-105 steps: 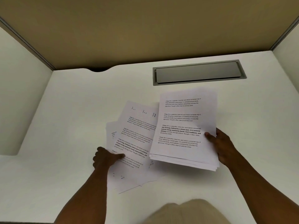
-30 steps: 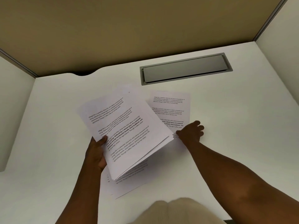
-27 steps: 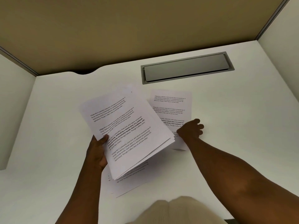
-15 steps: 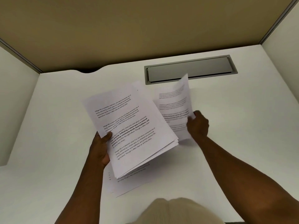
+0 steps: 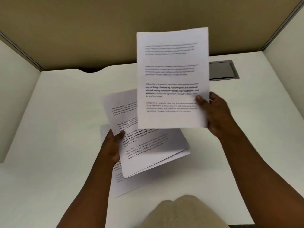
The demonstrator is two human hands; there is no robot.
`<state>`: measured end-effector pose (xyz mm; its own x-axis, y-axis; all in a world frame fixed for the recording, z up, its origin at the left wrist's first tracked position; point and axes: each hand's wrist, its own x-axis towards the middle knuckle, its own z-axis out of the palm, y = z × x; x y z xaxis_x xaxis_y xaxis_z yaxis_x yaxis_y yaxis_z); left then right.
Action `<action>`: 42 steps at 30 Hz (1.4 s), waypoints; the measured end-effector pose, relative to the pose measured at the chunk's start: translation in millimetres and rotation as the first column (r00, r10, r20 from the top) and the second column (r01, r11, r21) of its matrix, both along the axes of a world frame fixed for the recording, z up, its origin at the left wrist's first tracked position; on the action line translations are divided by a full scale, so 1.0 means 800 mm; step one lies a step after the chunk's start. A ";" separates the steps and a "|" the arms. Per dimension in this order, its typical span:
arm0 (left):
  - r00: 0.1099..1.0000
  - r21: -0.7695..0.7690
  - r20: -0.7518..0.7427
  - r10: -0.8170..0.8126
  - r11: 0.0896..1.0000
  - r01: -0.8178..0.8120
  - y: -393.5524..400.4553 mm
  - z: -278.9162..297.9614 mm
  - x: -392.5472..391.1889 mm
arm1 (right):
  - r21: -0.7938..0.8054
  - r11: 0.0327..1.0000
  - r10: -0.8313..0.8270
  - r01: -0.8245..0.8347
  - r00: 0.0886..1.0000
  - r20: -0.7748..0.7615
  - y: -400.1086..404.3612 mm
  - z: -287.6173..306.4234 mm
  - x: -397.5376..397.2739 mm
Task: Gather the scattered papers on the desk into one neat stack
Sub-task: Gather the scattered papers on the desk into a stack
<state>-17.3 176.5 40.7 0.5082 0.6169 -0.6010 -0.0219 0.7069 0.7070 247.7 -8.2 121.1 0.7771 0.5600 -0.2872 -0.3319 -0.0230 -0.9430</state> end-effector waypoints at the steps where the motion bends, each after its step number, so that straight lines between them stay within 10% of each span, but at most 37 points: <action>1: 1.000 0.001 -0.004 -0.001 1.000 0.001 -0.001 0.001 0.002 | -0.023 0.999 0.038 -0.039 0.999 -0.026 0.002 -0.005 -0.008; 11: 0.999 -0.040 0.040 0.033 0.999 -0.032 -0.005 0.018 0.007 | -0.318 0.886 0.310 -0.338 0.941 -0.137 -0.004 -0.077 -0.052; 18: 0.999 -0.023 -0.038 0.011 1.000 -0.012 -0.020 0.015 0.016 | -0.161 0.823 0.452 -0.545 0.800 -0.395 -0.025 -0.097 -0.044; 25: 0.964 0.045 -0.265 -0.011 0.999 0.024 -0.011 0.002 0.029 | -0.226 0.921 0.261 -0.317 0.933 -0.247 -0.033 -0.120 -0.032; 29: 0.627 0.261 -0.778 0.046 0.931 0.256 0.008 -0.043 -0.009 | -0.228 0.961 0.103 -0.153 0.971 -0.217 -0.042 -0.130 -0.021; 33: 0.199 0.138 -0.978 0.062 0.910 0.392 0.005 -0.059 -0.050 | -0.262 0.962 0.028 -0.081 0.980 -0.197 -0.050 -0.139 -0.016; 42: 0.121 0.006 -0.992 -0.039 0.937 0.349 0.001 -0.081 -0.069 | -0.308 0.949 -0.003 -0.063 0.978 -0.208 -0.053 -0.155 -0.023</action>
